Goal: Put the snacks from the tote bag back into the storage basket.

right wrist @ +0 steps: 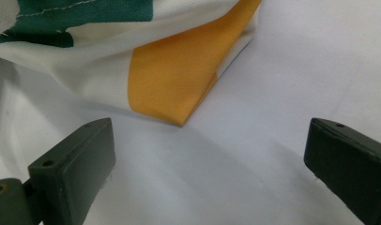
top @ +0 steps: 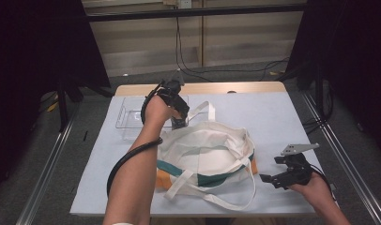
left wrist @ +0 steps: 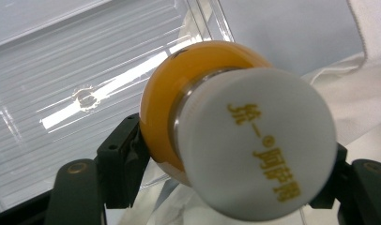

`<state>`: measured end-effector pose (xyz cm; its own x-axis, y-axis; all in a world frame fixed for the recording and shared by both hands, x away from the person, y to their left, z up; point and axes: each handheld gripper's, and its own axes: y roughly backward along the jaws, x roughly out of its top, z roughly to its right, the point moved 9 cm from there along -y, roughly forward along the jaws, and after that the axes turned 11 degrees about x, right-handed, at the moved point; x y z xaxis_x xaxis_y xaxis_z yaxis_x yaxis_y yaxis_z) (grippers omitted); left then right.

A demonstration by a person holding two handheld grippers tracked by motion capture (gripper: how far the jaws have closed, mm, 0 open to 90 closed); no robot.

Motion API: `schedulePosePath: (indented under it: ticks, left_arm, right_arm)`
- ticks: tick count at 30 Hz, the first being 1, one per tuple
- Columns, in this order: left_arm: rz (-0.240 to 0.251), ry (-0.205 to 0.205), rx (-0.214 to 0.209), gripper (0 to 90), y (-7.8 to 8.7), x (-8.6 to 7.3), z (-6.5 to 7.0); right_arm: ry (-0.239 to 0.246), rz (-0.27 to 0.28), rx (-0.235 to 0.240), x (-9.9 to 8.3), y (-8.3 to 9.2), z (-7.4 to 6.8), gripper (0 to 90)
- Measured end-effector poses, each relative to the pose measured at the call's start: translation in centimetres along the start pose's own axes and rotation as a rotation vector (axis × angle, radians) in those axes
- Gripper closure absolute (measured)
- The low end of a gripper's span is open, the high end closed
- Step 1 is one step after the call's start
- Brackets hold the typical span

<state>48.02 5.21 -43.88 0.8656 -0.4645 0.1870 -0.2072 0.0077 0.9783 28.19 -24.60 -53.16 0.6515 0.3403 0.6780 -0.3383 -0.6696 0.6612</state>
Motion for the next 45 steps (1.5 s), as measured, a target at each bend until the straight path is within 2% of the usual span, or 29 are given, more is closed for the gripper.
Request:
schedulePosePath:
  ticks: [9,14,17,19,21,22,26,27,37,43,44,45]
  left_arm:
    - [-0.001,-0.013,0.004,26.1,-0.3,-0.1,0.1]
    - [0.021,0.0,0.004,20.7,-0.3,0.1,0.2]
    - [0.024,-0.016,0.006,19.0,-0.2,0.1,0.1]
    - [0.025,0.006,0.004,18.1,-0.1,0.0,0.1]
    - [0.028,-0.001,0.008,17.0,0.0,-0.1,-0.1]
    - [0.029,0.011,0.009,16.7,0.0,-0.1,-0.2]
    - [0.033,-0.016,0.016,15.8,0.5,-0.3,-0.5]
    - [0.046,-0.005,0.014,15.4,0.6,-0.2,-0.4]
    - [0.061,-0.017,0.011,13.8,1.7,-0.6,-1.1]
    - [0.071,0.008,-0.002,11.9,2.0,-1.1,-1.3]
    - [0.066,0.002,0.0,11.8,2.1,-1.2,-1.4]
    - [0.073,0.014,-0.002,11.6,2.1,-1.2,-1.5]
  right_arm:
    - [0.0,-0.002,0.001,0.0,-0.1,-0.1,2.2]
    - [0.0,-0.003,0.001,0.0,-0.1,-0.1,2.2]
    - [0.001,-0.004,0.002,0.0,-0.1,-0.1,2.2]
    - [0.002,-0.004,0.002,0.0,-0.1,-0.1,2.2]
    - [0.002,-0.004,0.001,0.0,-0.1,-0.1,2.2]
    - [0.003,-0.005,0.0,0.0,-0.1,-0.1,2.2]
    - [0.005,-0.002,-0.002,0.0,0.0,0.0,2.2]
    - [0.003,-0.001,-0.002,0.0,0.0,0.0,2.2]
    - [0.003,-0.006,-0.002,0.0,-0.2,-0.1,2.2]
    - [0.005,-0.006,-0.002,0.0,-0.1,-0.1,2.2]
    - [0.003,-0.007,-0.002,0.0,-0.1,-0.2,2.2]
    - [0.002,-0.007,-0.001,0.0,-0.1,-0.2,2.2]
